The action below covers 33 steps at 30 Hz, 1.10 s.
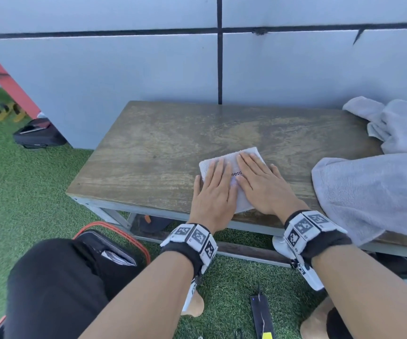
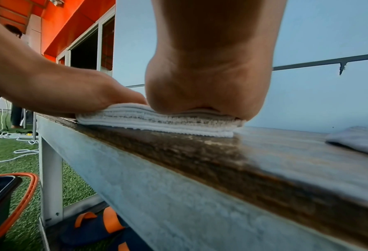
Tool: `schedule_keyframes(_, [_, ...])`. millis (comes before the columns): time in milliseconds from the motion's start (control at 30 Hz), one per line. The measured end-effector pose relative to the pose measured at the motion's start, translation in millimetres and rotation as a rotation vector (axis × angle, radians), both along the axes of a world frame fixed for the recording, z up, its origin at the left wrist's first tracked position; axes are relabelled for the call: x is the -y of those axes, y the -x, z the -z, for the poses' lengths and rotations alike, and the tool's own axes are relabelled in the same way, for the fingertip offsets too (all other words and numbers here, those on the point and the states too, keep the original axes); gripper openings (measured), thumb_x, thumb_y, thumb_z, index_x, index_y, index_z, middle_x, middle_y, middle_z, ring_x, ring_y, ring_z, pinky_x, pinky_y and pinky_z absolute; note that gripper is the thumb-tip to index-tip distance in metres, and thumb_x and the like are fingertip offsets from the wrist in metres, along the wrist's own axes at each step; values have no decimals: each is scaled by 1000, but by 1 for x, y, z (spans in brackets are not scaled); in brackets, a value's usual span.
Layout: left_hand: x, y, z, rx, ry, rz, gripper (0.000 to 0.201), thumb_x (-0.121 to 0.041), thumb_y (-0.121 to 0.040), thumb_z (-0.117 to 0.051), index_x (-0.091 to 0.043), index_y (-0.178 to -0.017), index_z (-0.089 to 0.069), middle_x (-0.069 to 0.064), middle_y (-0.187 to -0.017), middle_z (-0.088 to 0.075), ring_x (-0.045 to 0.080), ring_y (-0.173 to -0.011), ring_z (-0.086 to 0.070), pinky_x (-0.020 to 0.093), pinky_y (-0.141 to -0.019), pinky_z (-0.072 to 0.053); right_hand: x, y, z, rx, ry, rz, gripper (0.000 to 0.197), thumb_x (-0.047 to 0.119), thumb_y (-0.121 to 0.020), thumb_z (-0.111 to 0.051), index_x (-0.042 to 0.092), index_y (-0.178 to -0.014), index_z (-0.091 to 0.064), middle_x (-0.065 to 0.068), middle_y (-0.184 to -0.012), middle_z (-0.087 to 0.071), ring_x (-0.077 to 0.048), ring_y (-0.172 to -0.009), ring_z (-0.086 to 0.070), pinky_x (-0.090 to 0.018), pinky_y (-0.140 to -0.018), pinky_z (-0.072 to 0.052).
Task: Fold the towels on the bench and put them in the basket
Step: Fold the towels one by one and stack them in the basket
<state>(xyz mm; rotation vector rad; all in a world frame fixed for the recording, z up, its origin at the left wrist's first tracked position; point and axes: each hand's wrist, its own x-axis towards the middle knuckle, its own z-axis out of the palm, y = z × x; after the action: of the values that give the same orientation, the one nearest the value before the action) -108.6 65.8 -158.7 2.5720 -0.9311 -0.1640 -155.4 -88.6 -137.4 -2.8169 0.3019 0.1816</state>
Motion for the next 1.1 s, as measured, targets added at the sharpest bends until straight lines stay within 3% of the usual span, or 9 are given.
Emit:
schedule_keyframes(267, [-6,-7,0,-41,-16,-44,60,-48,-105,-19,-30,-160,-1,-9,-167,11,9,-153,13,44,-125,1,4,-2,5,-5,-41,114,63,50,-105,-13,27,-159,7,14,-166,16,-14,-154,8,-46,-125,-1])
schedule_keyframes(400, [-14,-10,-1,-72,-60,-102,62,-52,-105,-16,-32,-159,6,-6,-167,15,20,-154,11,45,-125,2,0,-2,6,-18,-46,145,63,50,-105,-12,27,-159,8,13,-166,17,-17,-154,6,-46,-125,-1])
schedule_keyframes(700, [-23,-16,-7,-170,-117,-155,70,-54,-104,-13,-18,-158,14,-2,-167,12,13,-153,13,42,-124,8,-8,6,8,-7,-28,221,67,53,-104,-14,22,-160,5,6,-168,11,-22,-155,4,-44,-125,-3])
schedule_keyframes(867, [-23,-17,-9,-204,-122,-161,68,-52,-105,-14,-18,-159,12,-4,-167,14,12,-152,16,42,-123,12,-10,11,9,16,21,225,70,55,-102,-15,18,-159,1,1,-168,5,-28,-154,-2,-48,-124,-9])
schedule_keyframes(1033, [-23,-17,-7,-206,-95,-169,59,-43,-107,-12,-23,-160,2,-8,-167,13,11,-152,16,40,-123,12,-11,19,8,-17,-24,242,72,58,-102,-14,21,-159,8,1,-166,18,-26,-154,8,-51,-124,-1])
schedule_keyframes(1100, [-24,-16,-8,-199,-73,-174,58,-42,-107,-13,-25,-160,0,-9,-167,12,10,-152,16,40,-123,12,-13,22,9,-39,-57,277,73,62,-100,-14,27,-158,13,-9,-163,27,-28,-153,16,-50,-123,6])
